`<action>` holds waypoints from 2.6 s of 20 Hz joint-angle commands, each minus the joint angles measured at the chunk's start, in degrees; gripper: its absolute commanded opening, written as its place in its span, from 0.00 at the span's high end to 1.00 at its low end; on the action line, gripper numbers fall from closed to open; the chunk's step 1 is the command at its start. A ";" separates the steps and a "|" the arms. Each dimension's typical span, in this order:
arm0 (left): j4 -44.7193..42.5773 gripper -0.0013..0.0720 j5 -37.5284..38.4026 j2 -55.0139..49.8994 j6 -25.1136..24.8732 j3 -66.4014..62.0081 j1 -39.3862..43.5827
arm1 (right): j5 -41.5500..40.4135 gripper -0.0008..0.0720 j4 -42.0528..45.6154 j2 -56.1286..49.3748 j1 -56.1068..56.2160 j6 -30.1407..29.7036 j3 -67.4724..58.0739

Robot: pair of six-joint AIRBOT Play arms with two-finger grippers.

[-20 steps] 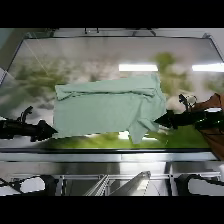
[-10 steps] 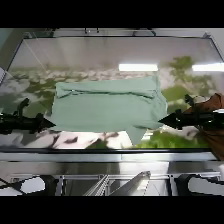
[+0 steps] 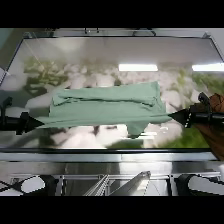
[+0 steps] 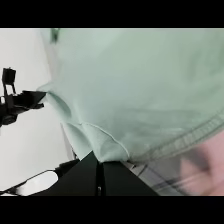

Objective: Fold the shirts.

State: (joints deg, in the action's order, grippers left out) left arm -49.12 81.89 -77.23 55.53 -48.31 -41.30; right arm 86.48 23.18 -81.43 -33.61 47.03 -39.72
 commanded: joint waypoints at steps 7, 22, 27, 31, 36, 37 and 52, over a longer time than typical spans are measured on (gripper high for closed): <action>8.15 0.95 -2.36 -14.97 3.69 -27.78 11.23 | -22.27 0.96 -6.95 -7.34 12.59 0.37 -23.45; 3.56 0.62 12.92 -45.07 15.91 -66.86 16.61 | -18.88 0.33 -1.36 -23.08 13.49 -0.50 -37.83; 4.09 0.62 10.86 -40.15 18.05 -65.75 15.93 | -17.55 0.15 11.65 -23.50 7.87 13.53 -40.37; 4.26 0.77 7.52 -35.30 15.52 -59.76 18.91 | -14.43 0.15 12.17 -28.06 10.80 14.01 -40.37; 4.13 0.98 3.26 -33.64 12.41 -57.64 29.18 | -14.47 0.19 4.98 -32.65 18.58 13.44 -40.39; 3.91 0.98 1.62 -33.79 12.41 -57.40 31.82 | -14.47 0.20 2.86 -33.07 19.76 12.85 -40.41; -5.92 0.98 -14.73 -45.46 18.67 -56.94 62.62 | -3.04 0.96 -2.34 -22.75 15.37 12.57 -40.98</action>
State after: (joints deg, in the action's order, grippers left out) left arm -53.43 69.54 -121.21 71.66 -105.30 18.63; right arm 81.47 20.88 -108.51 -16.71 59.57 -80.64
